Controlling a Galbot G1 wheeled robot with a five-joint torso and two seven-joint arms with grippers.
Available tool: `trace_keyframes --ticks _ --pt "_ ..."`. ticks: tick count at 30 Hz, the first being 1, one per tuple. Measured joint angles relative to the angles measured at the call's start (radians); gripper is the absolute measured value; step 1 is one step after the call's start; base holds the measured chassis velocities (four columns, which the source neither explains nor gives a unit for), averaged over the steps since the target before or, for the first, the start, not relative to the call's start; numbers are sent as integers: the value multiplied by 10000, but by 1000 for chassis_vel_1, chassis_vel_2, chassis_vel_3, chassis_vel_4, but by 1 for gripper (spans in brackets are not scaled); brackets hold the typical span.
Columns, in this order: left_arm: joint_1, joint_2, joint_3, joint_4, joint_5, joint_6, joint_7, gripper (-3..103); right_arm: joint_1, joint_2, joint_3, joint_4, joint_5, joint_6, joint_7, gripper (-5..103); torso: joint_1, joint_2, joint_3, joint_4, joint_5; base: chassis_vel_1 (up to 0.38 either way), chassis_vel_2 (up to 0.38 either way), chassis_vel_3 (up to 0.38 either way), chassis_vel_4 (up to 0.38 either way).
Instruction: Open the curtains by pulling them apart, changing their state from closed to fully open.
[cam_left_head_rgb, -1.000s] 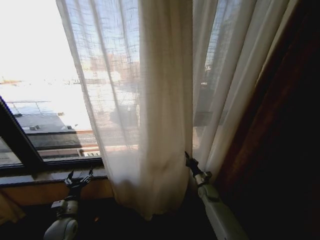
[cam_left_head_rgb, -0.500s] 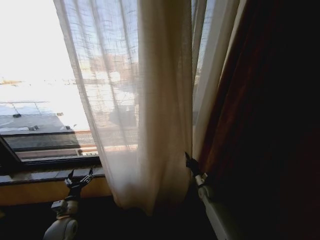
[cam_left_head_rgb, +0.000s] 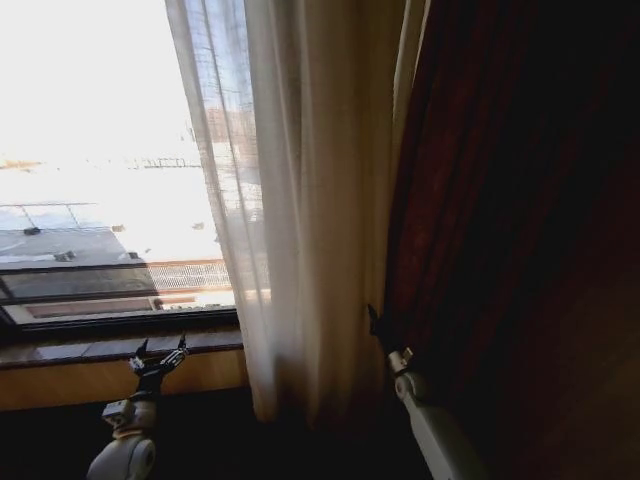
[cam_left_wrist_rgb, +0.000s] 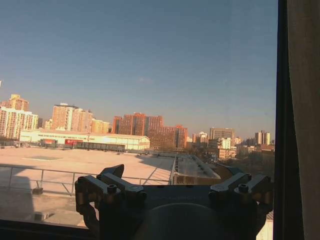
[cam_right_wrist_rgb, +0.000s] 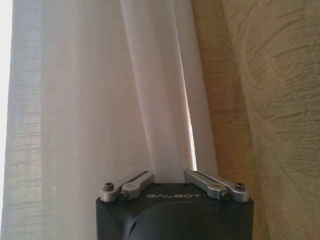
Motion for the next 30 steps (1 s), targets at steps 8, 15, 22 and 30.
trace_keyframes --ticks 8,15,22,30 --pt "0 -2 4 -1 0 0 1 100 -71 -36 45 19 -106 -32 45 0 -1 0 0 -10 3 0 0 0 0" --pt "0 -2 7 0 0 0 3 100 -262 -75 14 288 -48 -370 63 17 0 0 0 -6 -4 0 0 0 0" --pt "0 -2 9 -1 0 0 4 100 -447 -117 56 473 -35 -419 149 33 -1 0 1 -8 0 0 0 0 0" --pt "0 -2 9 -1 0 -1 5 100 -933 -292 223 1184 -12 -683 600 66 -1 0 0 -7 -1 0 0 0 0"
